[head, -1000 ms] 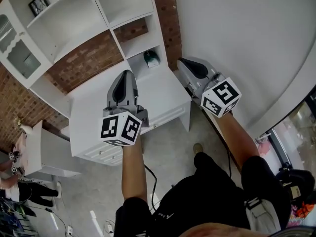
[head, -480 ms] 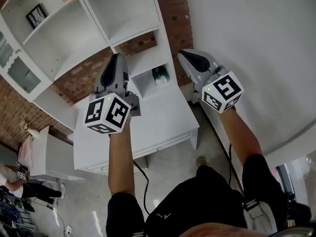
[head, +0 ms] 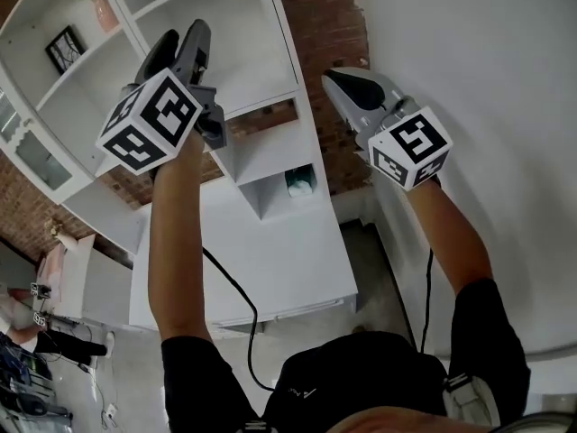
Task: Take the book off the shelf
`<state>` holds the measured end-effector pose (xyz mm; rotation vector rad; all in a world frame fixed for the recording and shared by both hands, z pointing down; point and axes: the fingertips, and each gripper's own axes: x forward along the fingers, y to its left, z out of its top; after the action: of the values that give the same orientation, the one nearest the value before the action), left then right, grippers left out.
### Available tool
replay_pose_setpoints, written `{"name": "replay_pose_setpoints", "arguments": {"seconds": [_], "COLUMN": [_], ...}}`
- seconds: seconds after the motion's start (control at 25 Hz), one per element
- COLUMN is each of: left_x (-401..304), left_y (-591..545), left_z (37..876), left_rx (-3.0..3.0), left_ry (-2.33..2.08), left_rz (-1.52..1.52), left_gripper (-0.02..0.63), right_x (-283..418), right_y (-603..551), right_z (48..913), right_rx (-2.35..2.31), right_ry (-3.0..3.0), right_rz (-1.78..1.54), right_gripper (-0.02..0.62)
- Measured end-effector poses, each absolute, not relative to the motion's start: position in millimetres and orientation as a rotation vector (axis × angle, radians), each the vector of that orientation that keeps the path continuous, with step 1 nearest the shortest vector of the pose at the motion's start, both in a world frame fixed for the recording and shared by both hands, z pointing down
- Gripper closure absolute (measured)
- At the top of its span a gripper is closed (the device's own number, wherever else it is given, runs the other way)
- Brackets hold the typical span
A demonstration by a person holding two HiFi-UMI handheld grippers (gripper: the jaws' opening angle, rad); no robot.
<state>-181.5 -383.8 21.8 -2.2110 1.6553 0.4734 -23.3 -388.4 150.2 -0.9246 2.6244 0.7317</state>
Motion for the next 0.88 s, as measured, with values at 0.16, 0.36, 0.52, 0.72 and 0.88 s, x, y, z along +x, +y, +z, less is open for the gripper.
{"name": "replay_pose_setpoints", "arguments": {"seconds": [0.16, 0.36, 0.52, 0.72, 0.88], "left_x": [-185.9, -190.9, -189.2, -187.0, -188.3], "left_y": [-424.0, -456.2, -476.3, -502.1, -521.2], "left_z": [-15.0, -54.8, -79.1, -97.6, -105.4], "left_rx": [-2.153, -2.117, -2.103, -2.104, -2.103], "left_ry": [1.72, 1.758, 1.767, 1.791, 1.83], "left_rz": [0.432, 0.375, 0.319, 0.243, 0.205], "left_gripper": [0.38, 0.36, 0.347, 0.325, 0.311], "right_x": [-27.7, -41.5, -46.5, -48.3, -49.1], "right_y": [-426.1, -457.8, -476.2, -484.5, -488.0], "right_z": [124.1, 102.5, 78.0, 41.0, 34.0], "right_rx": [-0.899, -0.882, -0.884, -0.896, -0.901], "right_ry": [2.651, 2.689, 2.7, 2.701, 2.704], "right_rz": [0.741, 0.693, 0.64, 0.677, 0.734], "right_gripper": [0.595, 0.595, 0.595, 0.595, 0.595]}}
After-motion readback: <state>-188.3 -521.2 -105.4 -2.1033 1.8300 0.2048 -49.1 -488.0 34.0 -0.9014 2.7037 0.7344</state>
